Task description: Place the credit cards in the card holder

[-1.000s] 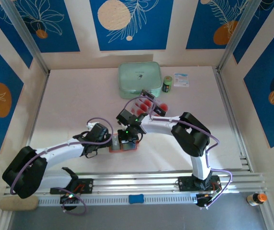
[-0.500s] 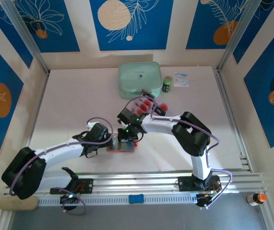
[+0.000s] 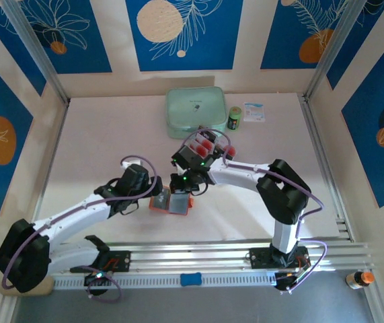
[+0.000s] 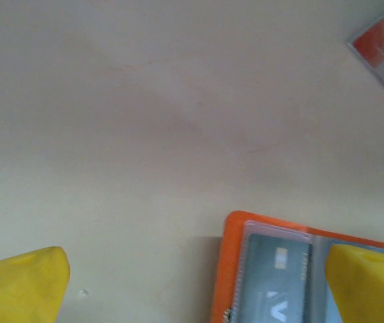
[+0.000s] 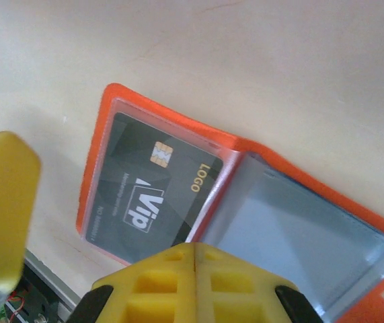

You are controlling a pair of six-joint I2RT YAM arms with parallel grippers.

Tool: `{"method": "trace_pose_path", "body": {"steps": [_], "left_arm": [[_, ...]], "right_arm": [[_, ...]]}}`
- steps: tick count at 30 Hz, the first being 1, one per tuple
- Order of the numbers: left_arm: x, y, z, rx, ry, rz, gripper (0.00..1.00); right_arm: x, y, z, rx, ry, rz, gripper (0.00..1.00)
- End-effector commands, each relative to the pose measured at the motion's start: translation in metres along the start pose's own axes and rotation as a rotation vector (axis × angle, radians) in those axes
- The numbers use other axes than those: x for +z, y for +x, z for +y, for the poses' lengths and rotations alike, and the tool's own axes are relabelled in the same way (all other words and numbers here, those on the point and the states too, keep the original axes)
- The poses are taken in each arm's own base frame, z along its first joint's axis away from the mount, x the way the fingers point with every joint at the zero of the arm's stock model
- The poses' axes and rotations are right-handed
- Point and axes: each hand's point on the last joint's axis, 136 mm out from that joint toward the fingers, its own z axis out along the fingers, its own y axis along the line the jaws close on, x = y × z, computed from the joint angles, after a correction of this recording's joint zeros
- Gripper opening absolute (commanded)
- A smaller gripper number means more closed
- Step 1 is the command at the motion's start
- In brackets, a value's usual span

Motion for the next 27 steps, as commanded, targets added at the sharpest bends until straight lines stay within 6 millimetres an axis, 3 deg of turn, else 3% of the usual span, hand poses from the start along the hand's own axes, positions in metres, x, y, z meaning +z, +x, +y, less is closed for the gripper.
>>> {"method": "trace_pose_path", "body": {"steps": [1, 18, 27], "left_arm": [[-0.007, -0.011, -0.021, 0.007, 0.096, -0.001, 0.97], [0.004, 0.012, -0.062, 0.095, 0.205, 0.072, 0.97], [0.020, 0.032, -0.058, 0.175, 0.164, 0.132, 0.97]], "right_arm": [[-0.004, 0.007, -0.016, 0.018, 0.048, 0.005, 0.00], [0.005, 0.011, -0.050, 0.075, 0.104, 0.022, 0.00], [0.017, 0.013, -0.057, 0.089, 0.098, 0.054, 0.00]]}}
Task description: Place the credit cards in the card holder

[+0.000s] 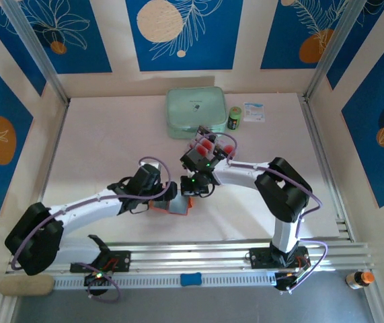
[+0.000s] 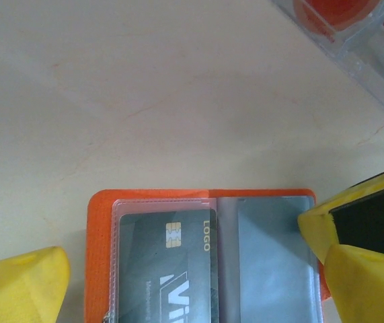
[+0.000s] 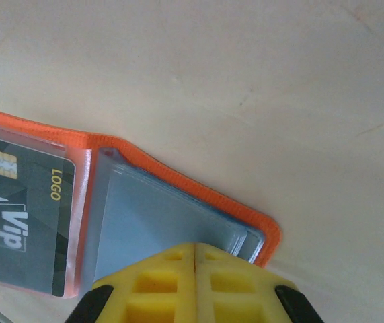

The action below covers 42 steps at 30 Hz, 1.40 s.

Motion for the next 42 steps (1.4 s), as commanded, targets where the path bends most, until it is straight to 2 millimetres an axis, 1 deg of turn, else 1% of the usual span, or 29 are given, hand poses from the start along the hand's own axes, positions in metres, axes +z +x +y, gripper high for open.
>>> {"method": "trace_pose_path", "body": {"steps": [1, 6, 10, 17, 20, 22, 27, 29, 32, 38, 42], "left_arm": [[0.006, 0.002, -0.004, 0.048, 0.003, 0.013, 0.97], [0.016, 0.016, 0.005, 0.049, -0.017, 0.042, 0.97], [0.021, 0.021, 0.010, 0.049, -0.027, 0.051, 0.97], [0.028, 0.029, 0.016, 0.059, -0.046, 0.073, 0.97], [0.029, 0.033, 0.021, 0.058, -0.065, 0.077, 0.96], [0.030, 0.036, 0.024, 0.058, -0.070, 0.079, 0.92], [0.034, 0.043, 0.027, 0.054, -0.069, 0.088, 0.85], [0.035, 0.044, 0.028, 0.054, -0.070, 0.093, 0.84], [0.035, 0.045, 0.029, 0.051, -0.073, 0.094, 0.84], [0.037, 0.046, 0.030, 0.049, -0.075, 0.093, 0.84], [0.038, 0.047, 0.031, 0.051, -0.080, 0.097, 0.84]], "right_arm": [[0.011, 0.005, -0.005, 0.009, -0.007, 0.040, 0.00], [0.016, 0.003, 0.004, 0.015, -0.052, 0.065, 0.00], [0.020, 0.004, 0.008, 0.027, -0.078, 0.083, 0.00], [0.021, 0.002, 0.011, 0.049, -0.107, 0.092, 0.00], [0.020, 0.001, 0.012, 0.051, -0.112, 0.088, 0.00], [0.018, 0.000, 0.012, 0.052, -0.115, 0.085, 0.00], [0.006, -0.004, 0.015, 0.050, -0.121, 0.056, 0.00], [0.001, -0.005, 0.016, 0.053, -0.122, 0.042, 0.00], [-0.006, -0.006, 0.016, 0.057, -0.122, 0.025, 0.04], [-0.007, 0.002, 0.009, 0.072, -0.101, 0.019, 0.19], [-0.002, 0.006, 0.006, 0.083, -0.096, 0.024, 0.22]]}}
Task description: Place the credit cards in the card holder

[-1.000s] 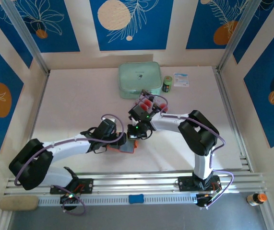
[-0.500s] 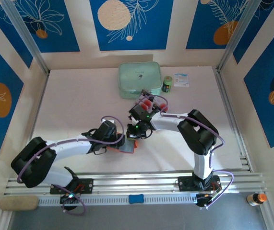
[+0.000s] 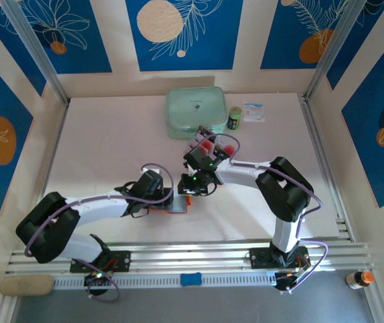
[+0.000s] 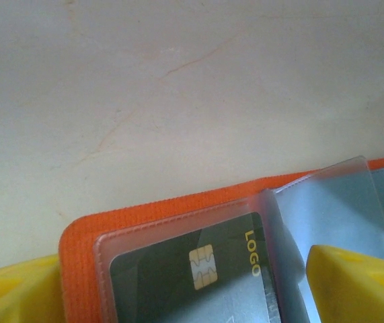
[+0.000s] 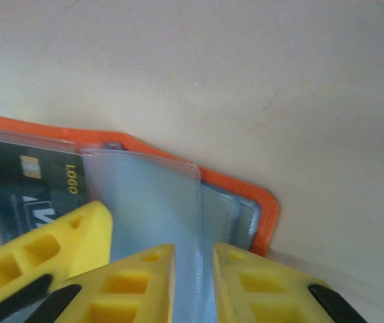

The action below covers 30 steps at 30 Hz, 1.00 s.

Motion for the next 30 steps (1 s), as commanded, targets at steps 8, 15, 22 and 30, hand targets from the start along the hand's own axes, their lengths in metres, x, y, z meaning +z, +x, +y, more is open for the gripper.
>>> {"method": "trace_pose_path", "body": {"steps": [8, 15, 22, 30], "left_arm": [[0.006, 0.017, 0.001, -0.003, 0.017, 0.050, 0.88], [0.001, 0.010, -0.007, -0.022, 0.056, 0.022, 0.92], [-0.002, 0.006, -0.009, -0.024, 0.065, 0.010, 0.94], [-0.001, 0.008, -0.008, -0.023, 0.062, 0.013, 0.94]], "right_arm": [[-0.008, 0.002, 0.002, -0.006, -0.003, -0.016, 0.16], [-0.013, -0.004, 0.010, -0.031, -0.009, -0.030, 0.06], [-0.005, -0.004, 0.011, -0.035, -0.016, -0.009, 0.03], [0.015, 0.001, 0.013, -0.031, -0.023, 0.044, 0.02]]}}
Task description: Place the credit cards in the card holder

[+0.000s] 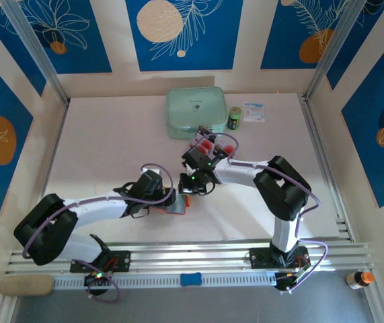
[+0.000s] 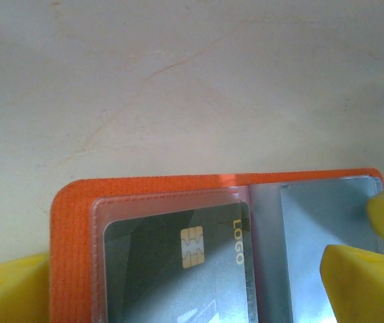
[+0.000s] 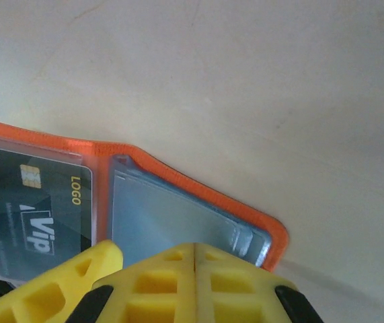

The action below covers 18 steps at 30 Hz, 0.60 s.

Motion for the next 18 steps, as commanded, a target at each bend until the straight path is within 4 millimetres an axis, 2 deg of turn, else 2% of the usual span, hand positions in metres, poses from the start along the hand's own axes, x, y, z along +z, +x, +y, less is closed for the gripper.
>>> {"method": "trace_pose_path", "body": {"steps": [1, 6, 12, 18], "left_arm": [[0.003, 0.010, -0.002, -0.003, 0.026, 0.023, 0.94], [0.004, 0.012, -0.001, -0.003, 0.022, 0.028, 0.94], [0.006, 0.018, 0.005, -0.003, 0.010, 0.035, 0.94], [0.010, 0.026, 0.008, -0.005, 0.016, 0.043, 0.83]], "right_arm": [[0.011, 0.006, 0.008, -0.016, -0.024, 0.048, 0.02], [0.020, 0.009, 0.015, -0.014, -0.046, 0.076, 0.01], [0.019, 0.006, 0.018, -0.006, -0.056, 0.072, 0.01], [0.010, 0.002, 0.020, -0.007, -0.063, 0.051, 0.02]]}}
